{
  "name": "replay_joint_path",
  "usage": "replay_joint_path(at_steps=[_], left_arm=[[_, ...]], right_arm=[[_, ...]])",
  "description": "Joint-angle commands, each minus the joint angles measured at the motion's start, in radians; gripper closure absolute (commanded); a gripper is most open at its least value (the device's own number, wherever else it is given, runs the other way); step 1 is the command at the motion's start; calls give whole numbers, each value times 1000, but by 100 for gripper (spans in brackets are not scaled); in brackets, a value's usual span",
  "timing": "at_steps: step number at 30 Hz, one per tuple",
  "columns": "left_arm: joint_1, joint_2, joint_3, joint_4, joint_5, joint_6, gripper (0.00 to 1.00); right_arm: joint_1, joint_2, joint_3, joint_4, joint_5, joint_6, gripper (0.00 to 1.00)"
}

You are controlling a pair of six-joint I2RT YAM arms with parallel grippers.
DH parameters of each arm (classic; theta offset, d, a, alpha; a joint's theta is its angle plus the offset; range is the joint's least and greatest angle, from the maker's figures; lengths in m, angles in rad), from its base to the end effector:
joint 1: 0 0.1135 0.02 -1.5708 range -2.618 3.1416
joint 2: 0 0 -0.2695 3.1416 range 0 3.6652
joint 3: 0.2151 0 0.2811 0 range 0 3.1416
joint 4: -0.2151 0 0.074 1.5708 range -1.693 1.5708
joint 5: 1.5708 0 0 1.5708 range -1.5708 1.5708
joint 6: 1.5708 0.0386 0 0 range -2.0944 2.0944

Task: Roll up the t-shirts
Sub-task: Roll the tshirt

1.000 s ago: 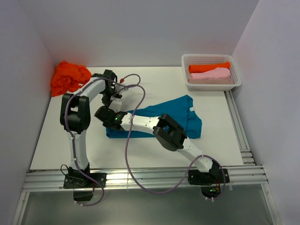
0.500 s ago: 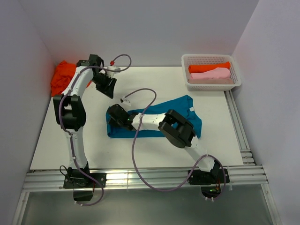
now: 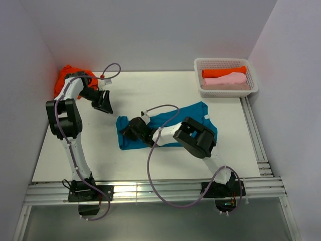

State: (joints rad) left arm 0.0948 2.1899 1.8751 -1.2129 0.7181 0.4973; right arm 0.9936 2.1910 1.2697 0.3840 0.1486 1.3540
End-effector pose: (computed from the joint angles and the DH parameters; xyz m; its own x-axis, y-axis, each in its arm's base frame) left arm 0.4609 0.0183 0.2020 -0.8947 0.2758 -0.3515 0.4366 0.7063 -0.5572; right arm 0.2705 0.4049 0.0930 -0.8016 0.5389 -0.2588 0.1094 0.5579 0.8227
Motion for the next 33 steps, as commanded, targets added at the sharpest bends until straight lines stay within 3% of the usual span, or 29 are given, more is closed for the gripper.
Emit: replay_joint_path(at_steps=[1,15,29,33], left_arm=[[-3,-25,-66,-37,132,81,48],[-3,-30,-318,105,204,37,47],[-30,-22,-389,274,233,-118,47],[-47,-15,-398,302,236,-158,52]], right_arm=[[-19,-16,-64,113,-33,80,91],[-39,47,-168,371,-77,226,95],[-42,73,-173,434,-89,260,96],[-44,73,-178,440,-89,261,97]])
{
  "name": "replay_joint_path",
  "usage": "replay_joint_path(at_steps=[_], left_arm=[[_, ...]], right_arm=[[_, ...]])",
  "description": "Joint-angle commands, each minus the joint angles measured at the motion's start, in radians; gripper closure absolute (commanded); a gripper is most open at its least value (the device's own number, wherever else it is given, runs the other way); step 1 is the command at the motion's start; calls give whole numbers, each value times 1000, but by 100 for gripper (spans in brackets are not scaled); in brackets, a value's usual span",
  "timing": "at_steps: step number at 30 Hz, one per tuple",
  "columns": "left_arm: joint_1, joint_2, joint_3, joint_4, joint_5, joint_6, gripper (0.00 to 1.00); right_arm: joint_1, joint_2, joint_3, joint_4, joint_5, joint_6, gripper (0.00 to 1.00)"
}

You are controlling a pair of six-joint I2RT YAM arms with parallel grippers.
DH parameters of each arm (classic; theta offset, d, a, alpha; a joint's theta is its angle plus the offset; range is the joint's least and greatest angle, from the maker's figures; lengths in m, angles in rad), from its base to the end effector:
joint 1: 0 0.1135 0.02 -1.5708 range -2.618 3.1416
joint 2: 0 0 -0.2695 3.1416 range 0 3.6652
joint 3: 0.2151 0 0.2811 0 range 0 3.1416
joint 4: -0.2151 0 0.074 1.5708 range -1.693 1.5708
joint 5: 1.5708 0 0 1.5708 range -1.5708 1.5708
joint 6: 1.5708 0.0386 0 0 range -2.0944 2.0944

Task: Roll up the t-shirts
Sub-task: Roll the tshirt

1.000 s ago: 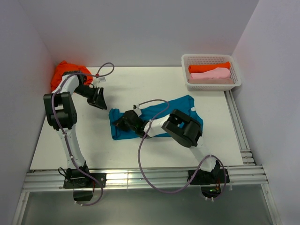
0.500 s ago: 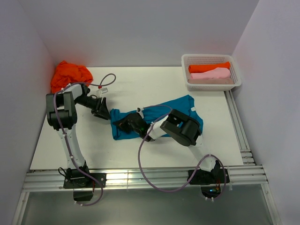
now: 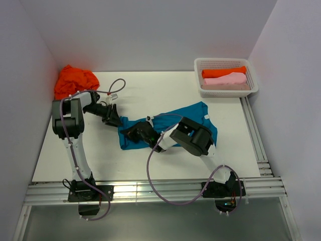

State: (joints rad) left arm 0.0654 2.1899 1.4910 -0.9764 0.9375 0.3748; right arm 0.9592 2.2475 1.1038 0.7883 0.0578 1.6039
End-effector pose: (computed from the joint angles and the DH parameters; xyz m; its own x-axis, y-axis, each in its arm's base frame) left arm 0.4163 -0.0039 0.1059 -0.9684 0.1537 -0.1964 0.2492 0.5682 -0.7842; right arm 0.2675 0.3775 0.0594 -0.7792 0.6267 0.0109 0.2257 0.2643 0.9377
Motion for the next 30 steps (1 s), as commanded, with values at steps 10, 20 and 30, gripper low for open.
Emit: replay_joint_path(at_steps=[10,20,30], left_arm=[[-55,-56,6,117,-103,-88,83],[-108,-99,32,125,-252,-77,86],[-133,-117,37,128,-308,-73,86]], right_arm=[[-7,-51,39,-191,49,-100,68],[29,-193,82,-500,171,-216,57],[91,-235,138,-667,246,-278,65]])
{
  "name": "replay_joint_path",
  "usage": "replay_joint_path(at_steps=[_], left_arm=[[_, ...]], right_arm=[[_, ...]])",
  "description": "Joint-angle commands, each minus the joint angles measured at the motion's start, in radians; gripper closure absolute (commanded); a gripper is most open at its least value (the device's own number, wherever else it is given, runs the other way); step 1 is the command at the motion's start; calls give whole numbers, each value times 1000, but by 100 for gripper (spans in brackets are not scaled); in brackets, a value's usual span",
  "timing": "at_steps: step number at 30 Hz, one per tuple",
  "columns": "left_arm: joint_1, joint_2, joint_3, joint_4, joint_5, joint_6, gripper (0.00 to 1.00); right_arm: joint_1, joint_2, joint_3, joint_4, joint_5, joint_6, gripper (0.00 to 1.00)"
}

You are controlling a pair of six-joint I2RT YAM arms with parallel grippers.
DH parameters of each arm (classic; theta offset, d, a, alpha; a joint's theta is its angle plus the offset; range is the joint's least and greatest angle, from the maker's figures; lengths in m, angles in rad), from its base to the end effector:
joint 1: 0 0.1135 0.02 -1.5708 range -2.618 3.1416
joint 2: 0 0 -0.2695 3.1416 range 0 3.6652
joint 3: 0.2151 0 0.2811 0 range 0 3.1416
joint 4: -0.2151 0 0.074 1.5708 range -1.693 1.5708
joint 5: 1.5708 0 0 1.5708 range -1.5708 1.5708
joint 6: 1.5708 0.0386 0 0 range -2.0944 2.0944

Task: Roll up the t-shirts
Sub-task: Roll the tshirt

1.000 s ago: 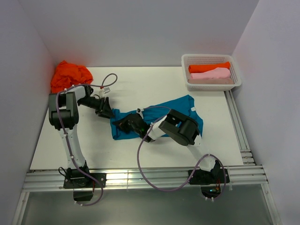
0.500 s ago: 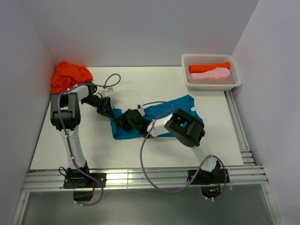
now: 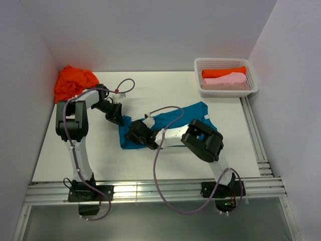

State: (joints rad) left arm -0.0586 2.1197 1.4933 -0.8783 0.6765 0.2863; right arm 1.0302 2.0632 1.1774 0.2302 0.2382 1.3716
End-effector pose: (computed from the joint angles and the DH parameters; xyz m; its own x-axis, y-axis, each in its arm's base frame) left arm 0.4230 -0.0490 0.1272 -0.9310 0.2752 -0.2398 0.3647 0.7279 -0.5806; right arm 0.2425 0.3863 0.1083 -0.7844 0.5440 -0.2979 0.1617 0.6431 0.7485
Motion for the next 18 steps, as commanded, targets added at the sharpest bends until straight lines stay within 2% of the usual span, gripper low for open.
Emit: replay_joint_path(at_steps=[1,5,7,11,15,18], left_arm=[[-9,-47,38,29,-51,16,86],[-14,-44,54,16,-60,20,85],[-17,-46,56,18,-75,22,85],[-30,-46,56,9,-97,31,85],[-40,-41,64,1,-126,43,84],[-44,-38,71,-10,-149,51,84]], right_arm=[[30,-48,76,-127,69,-49,67],[47,-28,102,-178,66,-55,77],[56,-20,111,-189,56,-58,78],[68,34,163,-276,43,-74,85],[85,74,226,-356,44,-82,87],[91,74,248,-423,76,-80,83]])
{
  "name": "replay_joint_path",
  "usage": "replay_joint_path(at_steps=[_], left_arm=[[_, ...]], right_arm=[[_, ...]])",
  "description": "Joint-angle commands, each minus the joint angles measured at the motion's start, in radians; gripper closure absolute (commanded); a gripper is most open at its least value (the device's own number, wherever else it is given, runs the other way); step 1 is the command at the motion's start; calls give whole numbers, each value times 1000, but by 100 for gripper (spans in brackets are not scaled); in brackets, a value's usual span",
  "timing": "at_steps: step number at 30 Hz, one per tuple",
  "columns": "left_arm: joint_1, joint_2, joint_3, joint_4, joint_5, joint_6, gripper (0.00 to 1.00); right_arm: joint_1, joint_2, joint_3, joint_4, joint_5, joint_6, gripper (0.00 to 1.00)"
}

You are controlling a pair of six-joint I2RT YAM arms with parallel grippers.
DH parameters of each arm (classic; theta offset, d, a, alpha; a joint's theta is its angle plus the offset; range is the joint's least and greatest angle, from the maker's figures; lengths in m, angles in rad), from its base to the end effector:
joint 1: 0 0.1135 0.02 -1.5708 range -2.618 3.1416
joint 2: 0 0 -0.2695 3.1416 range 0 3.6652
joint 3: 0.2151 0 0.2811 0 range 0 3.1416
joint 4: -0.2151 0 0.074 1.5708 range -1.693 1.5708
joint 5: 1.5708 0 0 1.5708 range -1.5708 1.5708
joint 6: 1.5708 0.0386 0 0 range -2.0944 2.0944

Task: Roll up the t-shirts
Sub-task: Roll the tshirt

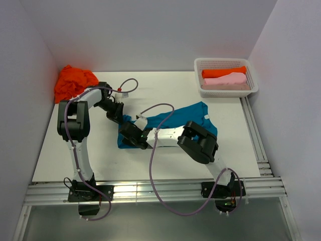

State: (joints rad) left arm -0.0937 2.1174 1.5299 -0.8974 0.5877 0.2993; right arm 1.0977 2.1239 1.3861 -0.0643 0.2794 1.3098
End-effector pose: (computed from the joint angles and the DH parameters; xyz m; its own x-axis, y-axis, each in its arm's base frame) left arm 0.4271 -0.0616 0.1357 -0.9109 0.3321 -0.2449 0.4121 0.7600 -0.5026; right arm 0.2293 0.4245 0.1226 -0.8268 0.4229 -0.3709 0.1182 0.7752 0.6205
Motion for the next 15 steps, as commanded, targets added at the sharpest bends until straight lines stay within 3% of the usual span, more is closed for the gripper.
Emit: replay_joint_path(at_steps=[1,8,15], left_arm=[[-11,-36,35,9,-68,40,84],[-29,-37,16,20,-115,47,84],[-41,-36,15,17,-129,52,85]], right_arm=[[25,7,40,-144,49,-18,82],[28,-84,122,-323,185,-66,62],[39,-70,280,-390,265,-155,62]])
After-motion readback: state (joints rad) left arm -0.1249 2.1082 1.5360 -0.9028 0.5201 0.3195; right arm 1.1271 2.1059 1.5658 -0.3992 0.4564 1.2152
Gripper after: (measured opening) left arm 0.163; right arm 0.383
